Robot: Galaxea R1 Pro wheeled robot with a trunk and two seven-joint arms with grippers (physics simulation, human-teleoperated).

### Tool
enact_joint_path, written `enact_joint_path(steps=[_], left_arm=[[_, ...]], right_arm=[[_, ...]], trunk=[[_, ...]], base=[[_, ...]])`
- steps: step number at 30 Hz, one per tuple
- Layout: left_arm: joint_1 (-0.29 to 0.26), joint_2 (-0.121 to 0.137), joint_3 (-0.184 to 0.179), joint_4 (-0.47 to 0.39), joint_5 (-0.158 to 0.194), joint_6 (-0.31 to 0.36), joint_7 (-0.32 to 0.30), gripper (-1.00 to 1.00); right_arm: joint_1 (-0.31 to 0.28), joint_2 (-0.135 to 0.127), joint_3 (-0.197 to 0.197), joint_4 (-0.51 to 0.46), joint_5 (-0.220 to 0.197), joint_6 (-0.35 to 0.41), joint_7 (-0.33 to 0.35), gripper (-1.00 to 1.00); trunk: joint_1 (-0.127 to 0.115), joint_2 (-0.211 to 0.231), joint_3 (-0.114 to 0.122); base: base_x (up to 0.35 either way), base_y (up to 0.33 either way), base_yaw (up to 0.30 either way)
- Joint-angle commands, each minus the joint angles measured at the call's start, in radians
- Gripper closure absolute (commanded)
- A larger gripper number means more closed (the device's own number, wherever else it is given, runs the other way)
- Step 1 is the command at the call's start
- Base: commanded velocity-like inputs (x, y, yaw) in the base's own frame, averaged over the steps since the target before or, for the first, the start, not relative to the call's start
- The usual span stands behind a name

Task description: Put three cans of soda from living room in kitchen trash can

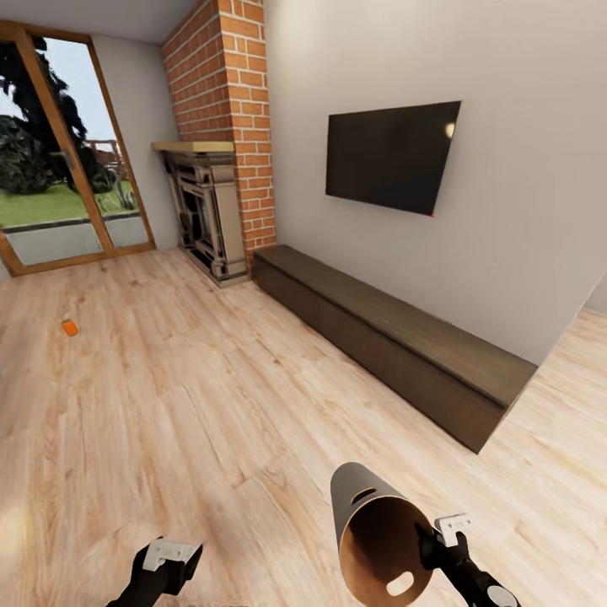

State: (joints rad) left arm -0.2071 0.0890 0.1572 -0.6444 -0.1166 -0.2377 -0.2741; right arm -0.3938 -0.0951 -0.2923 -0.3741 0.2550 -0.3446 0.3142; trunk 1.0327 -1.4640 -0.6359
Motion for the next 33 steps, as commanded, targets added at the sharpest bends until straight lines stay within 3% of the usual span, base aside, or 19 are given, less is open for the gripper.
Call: enact_joint_path(steps=[1,33], left_arm=[[0.000,0.000,0.000,0.000,0.000,0.000,0.000,-1.00],[0.000,-0.002,-0.001,0.003,-0.001,0.000,0.005,-1.00]], right_arm=[[0.000,0.000,-0.002,-0.002,-0.005,-0.001,0.002,1.00],[0.000,0.000,0.020,0.015,-0.005,-0.002,0.002,1.00]], trunk=[[0.000,0.000,-0.001],[0.000,0.000,-0.025]], base=[[0.000,0.000,0.215],[0.000,0.000,0.215]])
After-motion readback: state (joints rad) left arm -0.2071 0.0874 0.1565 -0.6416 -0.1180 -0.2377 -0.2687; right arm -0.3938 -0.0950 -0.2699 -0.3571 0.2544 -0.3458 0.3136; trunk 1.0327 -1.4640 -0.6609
